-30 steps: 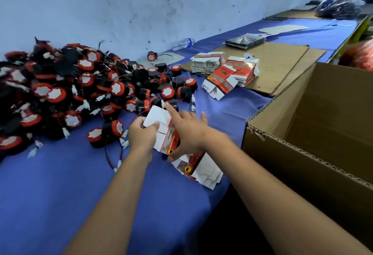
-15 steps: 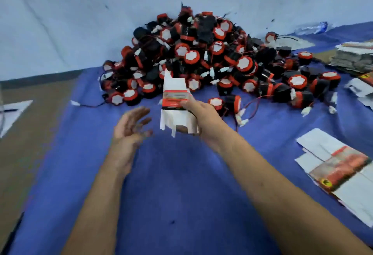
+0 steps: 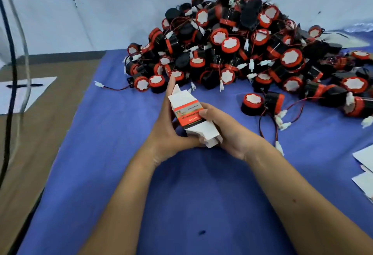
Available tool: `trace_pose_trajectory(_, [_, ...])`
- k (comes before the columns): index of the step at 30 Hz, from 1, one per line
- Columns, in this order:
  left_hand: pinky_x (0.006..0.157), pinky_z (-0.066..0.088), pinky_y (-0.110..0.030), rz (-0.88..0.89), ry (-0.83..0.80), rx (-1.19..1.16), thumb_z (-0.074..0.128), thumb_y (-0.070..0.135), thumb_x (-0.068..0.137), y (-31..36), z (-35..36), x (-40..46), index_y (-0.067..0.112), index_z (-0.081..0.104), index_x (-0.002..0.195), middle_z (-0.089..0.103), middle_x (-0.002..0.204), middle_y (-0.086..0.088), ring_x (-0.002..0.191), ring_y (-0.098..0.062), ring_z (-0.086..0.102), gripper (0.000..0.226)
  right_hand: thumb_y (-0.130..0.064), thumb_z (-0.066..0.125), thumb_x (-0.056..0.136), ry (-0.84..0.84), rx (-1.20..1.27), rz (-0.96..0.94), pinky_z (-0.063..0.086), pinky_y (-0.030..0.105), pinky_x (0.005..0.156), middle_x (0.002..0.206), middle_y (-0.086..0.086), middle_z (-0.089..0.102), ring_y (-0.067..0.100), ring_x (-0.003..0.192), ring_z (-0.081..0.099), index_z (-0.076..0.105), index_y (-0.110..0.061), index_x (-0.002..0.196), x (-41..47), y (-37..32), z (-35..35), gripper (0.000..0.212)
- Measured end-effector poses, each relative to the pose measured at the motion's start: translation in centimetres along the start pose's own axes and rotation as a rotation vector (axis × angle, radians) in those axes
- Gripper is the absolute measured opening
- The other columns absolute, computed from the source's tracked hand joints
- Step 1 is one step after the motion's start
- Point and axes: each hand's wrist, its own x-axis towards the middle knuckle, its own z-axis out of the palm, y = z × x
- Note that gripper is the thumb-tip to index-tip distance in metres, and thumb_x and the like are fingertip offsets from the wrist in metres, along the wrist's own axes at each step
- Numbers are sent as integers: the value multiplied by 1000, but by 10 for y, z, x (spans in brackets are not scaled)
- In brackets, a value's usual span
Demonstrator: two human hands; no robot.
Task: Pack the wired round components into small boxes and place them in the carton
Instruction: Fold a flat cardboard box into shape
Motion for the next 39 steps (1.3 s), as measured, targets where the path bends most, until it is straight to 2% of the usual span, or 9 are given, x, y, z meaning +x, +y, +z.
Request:
trace_pose_trajectory(6, [101,55,-33,-9,246,7,61,7,72,11,11,2,31,34,158,61,141,19,127,-12,62,94,-57,50,99,-154,-44,-124,55,60,97,137,12,65,38,124,63,55,-34,143,-6,2,5,50])
trace_pose_trajectory(9, [99,57,-49,-175,377,-356,65,21,74,16,12,5,36,31,158,58,149,-9,131,-31,61,92,-72,63,85,-202,63,-106,59,50,85,136,6,63,35,122,64,53,-43,144,-8,4,6,67])
trace_pose_trajectory(13, [97,58,-53,-278,424,-607,63,27,89,22,24,10,30,18,164,54,152,-17,131,-36,60,88,-53,74,83,-89,-50,-223,56,34,71,150,0,53,24,119,62,43,-39,153,-6,11,6,78])
trace_pose_trajectory(17, [57,54,-33,-325,423,-649,54,34,100,25,36,9,12,20,164,47,152,-27,106,-33,61,76,-57,80,79,-154,-61,-295,54,31,72,152,-4,52,20,111,59,41,-29,156,-6,12,4,90])
trace_pose_trajectory(21, [67,53,-43,-300,430,-640,60,42,95,29,39,10,15,30,158,62,115,-19,94,-35,62,74,-35,75,85,-23,-50,-330,47,27,60,114,5,72,19,88,64,66,-20,129,-4,14,7,47])
trace_pose_trajectory(24, [72,55,-46,-275,436,-544,58,32,105,28,46,9,26,36,147,71,103,-8,91,-30,67,47,-37,72,85,0,0,-330,42,26,57,99,5,71,19,82,65,66,-13,121,-5,14,9,44])
trace_pose_trajectory(30, [85,52,-54,-236,379,-617,58,37,97,28,45,7,21,40,147,62,122,-17,108,-41,63,55,-37,74,83,165,-20,-333,38,30,55,91,14,64,24,76,55,61,1,107,-5,13,14,47])
trace_pose_trajectory(34, [84,58,-45,-288,398,-781,54,65,87,32,34,8,6,44,146,58,118,-14,106,-32,62,84,-28,77,83,226,-154,-346,38,28,51,76,3,64,17,63,52,56,-7,92,-5,17,14,31])
trace_pose_trajectory(39, [58,54,-41,-271,480,-574,65,49,92,24,40,8,24,52,127,68,110,-16,85,-36,68,45,-14,81,88,210,-147,-367,46,29,42,83,2,67,20,53,59,48,-15,117,-8,16,21,44])
